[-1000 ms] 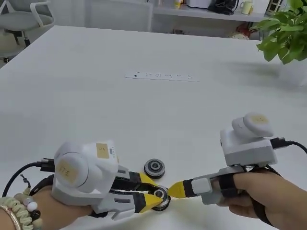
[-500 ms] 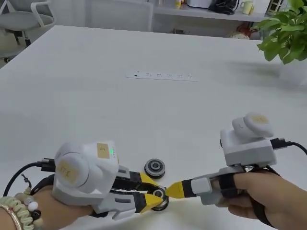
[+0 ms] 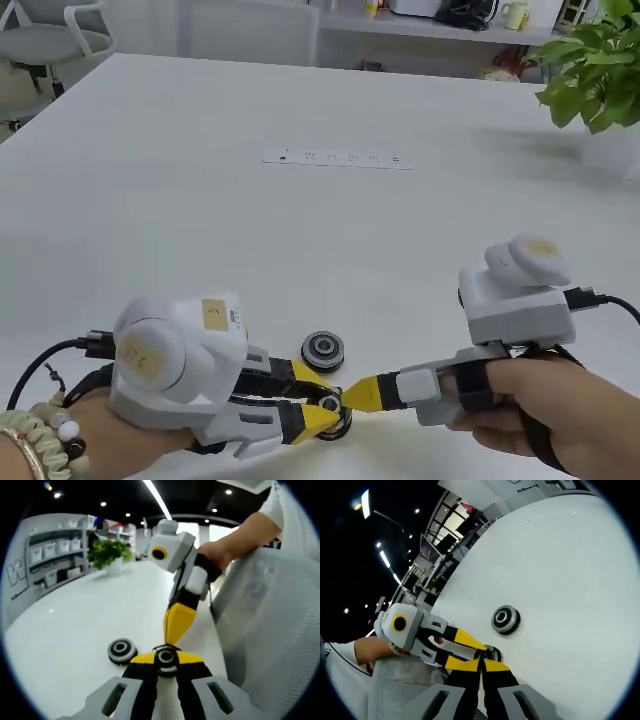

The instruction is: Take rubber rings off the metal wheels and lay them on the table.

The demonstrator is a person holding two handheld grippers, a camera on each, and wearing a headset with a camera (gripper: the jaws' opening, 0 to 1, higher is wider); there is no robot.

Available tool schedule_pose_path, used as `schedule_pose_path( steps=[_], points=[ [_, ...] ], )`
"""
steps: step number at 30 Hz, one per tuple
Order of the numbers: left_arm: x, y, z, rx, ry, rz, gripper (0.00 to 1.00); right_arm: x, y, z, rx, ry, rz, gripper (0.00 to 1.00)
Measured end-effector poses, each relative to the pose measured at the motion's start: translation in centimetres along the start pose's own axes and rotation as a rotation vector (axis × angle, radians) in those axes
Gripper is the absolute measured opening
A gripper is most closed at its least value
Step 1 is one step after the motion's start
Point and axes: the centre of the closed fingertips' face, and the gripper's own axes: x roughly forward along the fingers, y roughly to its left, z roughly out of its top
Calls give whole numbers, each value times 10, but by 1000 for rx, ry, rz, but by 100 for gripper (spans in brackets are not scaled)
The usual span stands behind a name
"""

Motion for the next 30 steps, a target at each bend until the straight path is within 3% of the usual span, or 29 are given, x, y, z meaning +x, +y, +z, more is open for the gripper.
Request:
schedule_pose_path(
  steps=[10, 11, 16, 19, 22, 30],
  points=[
    [0, 0, 0, 1, -1, 0, 14, 0, 4, 1, 8, -10, 22, 0],
    [0, 0, 0, 0, -1, 0, 14, 0, 10, 0, 27, -3, 56, 0],
    [0, 0, 0, -2, 0, 2, 14, 1, 4, 2, 33, -17, 29, 0],
    [0, 0, 0, -6, 5, 4, 14, 0, -6, -2, 16, 6, -24, 0],
    [1, 0, 1, -35, 10, 5, 15, 2, -6, -5, 20, 16, -27, 0],
    [1, 0, 1, -30, 82, -5, 15, 1, -8, -4, 4, 20, -45, 0]
  ],
)
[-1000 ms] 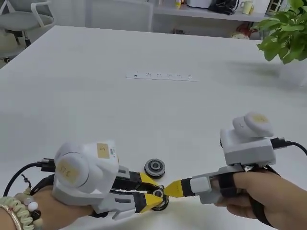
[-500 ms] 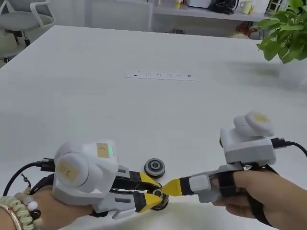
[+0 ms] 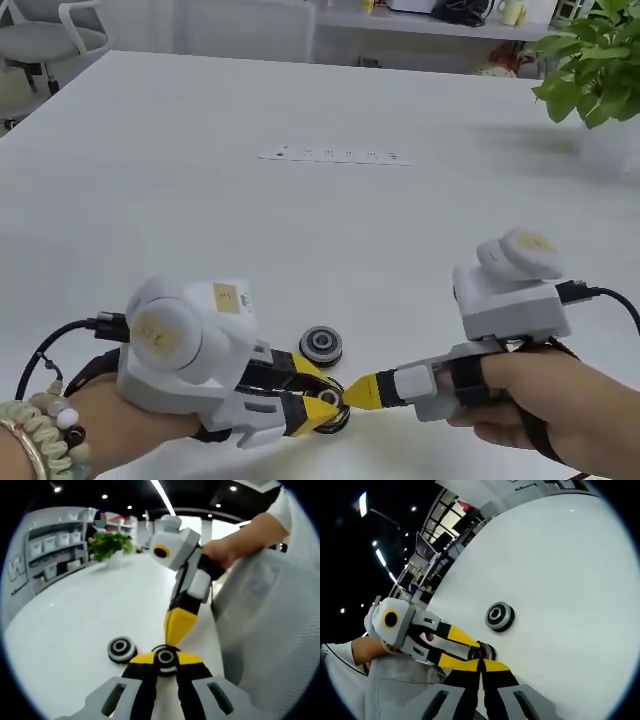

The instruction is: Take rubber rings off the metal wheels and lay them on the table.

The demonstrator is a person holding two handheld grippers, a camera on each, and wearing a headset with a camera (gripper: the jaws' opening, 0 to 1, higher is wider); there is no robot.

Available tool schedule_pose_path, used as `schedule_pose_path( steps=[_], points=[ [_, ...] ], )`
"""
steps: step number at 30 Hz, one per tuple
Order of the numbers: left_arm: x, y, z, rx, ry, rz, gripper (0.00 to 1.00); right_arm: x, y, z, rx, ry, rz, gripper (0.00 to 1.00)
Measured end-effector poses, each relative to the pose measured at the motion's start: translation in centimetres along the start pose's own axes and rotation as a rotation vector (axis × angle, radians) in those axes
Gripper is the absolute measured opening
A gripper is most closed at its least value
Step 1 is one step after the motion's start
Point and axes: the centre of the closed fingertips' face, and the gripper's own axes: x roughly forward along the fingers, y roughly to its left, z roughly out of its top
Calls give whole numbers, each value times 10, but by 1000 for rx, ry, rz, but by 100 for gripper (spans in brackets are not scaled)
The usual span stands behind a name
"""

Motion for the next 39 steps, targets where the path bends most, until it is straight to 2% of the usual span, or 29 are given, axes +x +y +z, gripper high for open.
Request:
schedule_pose_path(
  steps=[2, 6, 8, 10, 12, 17, 19, 21, 26, 28, 32, 36, 39],
  points=[
    [-4, -3, 2, 14, 1, -23, 18, -1, -1, 0, -2, 0, -6, 0],
    [-14, -6, 9, 28, -14, -35, 21, -1, -1, 1, -2, -1, -6, 0],
    [-19, -8, 14, 25, -21, -47, 26, -1, 0, 1, -1, -5, -3, 0],
    [-23, -9, 17, 47, -9, -42, 33, -1, 1, 2, 1, -7, -1, 0],
    [-29, -11, 24, 94, 0, -44, 40, -1, 1, 2, 1, -10, 2, 0],
    [-48, -14, 48, 80, -29, -53, 50, -1, 3, 3, -1, -10, 6, 0],
    [-57, -15, 53, 82, -42, -53, 53, -1, 4, 3, 0, -13, 12, 0],
    [-67, -14, 56, 94, -51, -33, 57, -2, 6, 4, -6, -12, 11, 0],
    [-91, -14, 47, 94, -32, 9, 65, -3, 17, 4, -57, -10, 13, 0],
    [-101, -11, 42, 89, -32, 45, 67, -3, 19, 4, -70, -8, 13, 0],
    [-119, -9, 32, 50, -36, 103, 69, -4, 20, 2, -81, -1, 8, 0],
    [-132, -8, 20, 6, -23, 158, 73, -6, 26, 5, -91, -14, 21, 0],
    [-138, -9, 16, -25, -46, 188, 75, -5, 29, 6, -93, -19, 31, 0]
  ],
)
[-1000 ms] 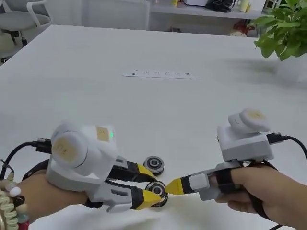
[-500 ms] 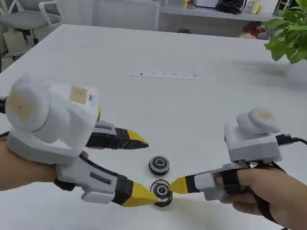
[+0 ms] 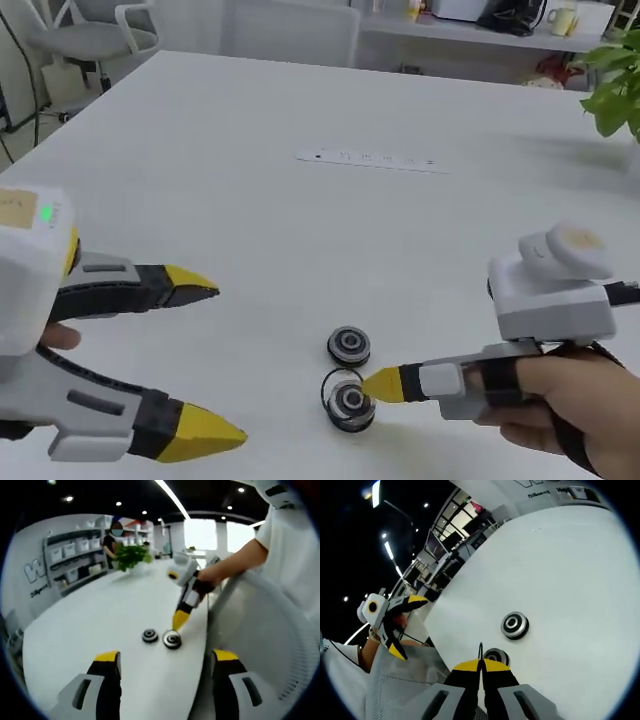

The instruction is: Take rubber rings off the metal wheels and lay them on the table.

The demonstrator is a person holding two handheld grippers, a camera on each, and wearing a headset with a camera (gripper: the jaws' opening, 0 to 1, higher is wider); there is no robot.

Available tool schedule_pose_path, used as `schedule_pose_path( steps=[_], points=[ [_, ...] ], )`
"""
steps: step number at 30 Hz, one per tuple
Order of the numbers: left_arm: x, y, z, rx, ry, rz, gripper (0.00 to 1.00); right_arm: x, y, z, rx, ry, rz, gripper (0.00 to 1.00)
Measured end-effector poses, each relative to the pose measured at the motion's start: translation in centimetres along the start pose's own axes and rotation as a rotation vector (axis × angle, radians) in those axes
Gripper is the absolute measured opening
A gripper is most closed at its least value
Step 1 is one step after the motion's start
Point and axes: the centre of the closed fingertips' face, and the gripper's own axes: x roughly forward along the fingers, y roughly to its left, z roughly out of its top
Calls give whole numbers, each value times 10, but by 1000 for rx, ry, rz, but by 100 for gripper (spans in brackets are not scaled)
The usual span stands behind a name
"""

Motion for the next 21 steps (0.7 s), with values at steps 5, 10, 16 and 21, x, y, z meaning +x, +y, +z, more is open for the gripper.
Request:
schedule_pose_path(
  steps=[5, 10, 16, 21],
  points=[
    [-7, -5, -10, -47, -5, 26, 81, 0, 5, 2, -2, -8, 16, 0],
    [-10, -7, -17, -83, -13, 44, 82, -4, 8, 9, 1, -39, 26, 0],
    [-7, -10, -18, -127, -29, 55, 83, -8, 9, 16, 1, -67, 36, 0],
    [-8, -7, -19, -138, -36, 72, 84, -9, 13, 21, -15, -82, 46, 0]
  ],
)
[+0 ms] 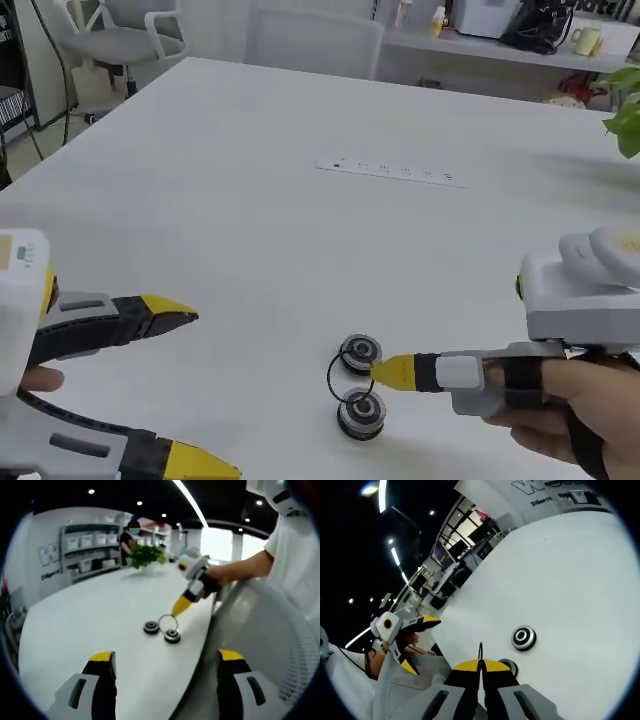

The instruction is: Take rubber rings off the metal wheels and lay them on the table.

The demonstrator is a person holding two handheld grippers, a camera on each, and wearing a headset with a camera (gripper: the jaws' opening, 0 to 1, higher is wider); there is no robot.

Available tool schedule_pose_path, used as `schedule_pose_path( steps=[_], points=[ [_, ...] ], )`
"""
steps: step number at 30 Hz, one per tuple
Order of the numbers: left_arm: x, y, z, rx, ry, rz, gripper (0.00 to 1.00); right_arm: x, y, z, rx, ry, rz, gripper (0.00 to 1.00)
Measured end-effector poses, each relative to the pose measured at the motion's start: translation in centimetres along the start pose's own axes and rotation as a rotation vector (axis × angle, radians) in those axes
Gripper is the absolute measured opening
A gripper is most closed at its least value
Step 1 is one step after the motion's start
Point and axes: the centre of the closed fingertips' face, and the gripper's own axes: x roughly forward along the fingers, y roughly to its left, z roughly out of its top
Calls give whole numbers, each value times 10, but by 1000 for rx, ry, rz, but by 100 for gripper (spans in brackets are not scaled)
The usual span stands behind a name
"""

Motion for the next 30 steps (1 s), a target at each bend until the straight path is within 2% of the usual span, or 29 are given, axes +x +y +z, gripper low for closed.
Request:
schedule_pose_path(
  steps=[8, 13, 16, 21, 30],
  points=[
    [-1, 2, 2, 2, -12, 16, 84, 4, 13, 7, -10, -24, 32, 0],
    [0, -1, 2, 3, -8, 2, 82, 11, 21, 8, -7, -27, 51, 0],
    [0, -1, 2, 13, -6, 5, 82, 19, 24, 4, -17, -5, 55, 0],
    [-2, 1, 5, -5, -31, 11, 81, 28, 25, 1, -42, 31, 49, 0],
    [-2, 2, 4, 3, -22, 21, 80, 51, 26, -7, -100, 107, 30, 0]
  ],
)
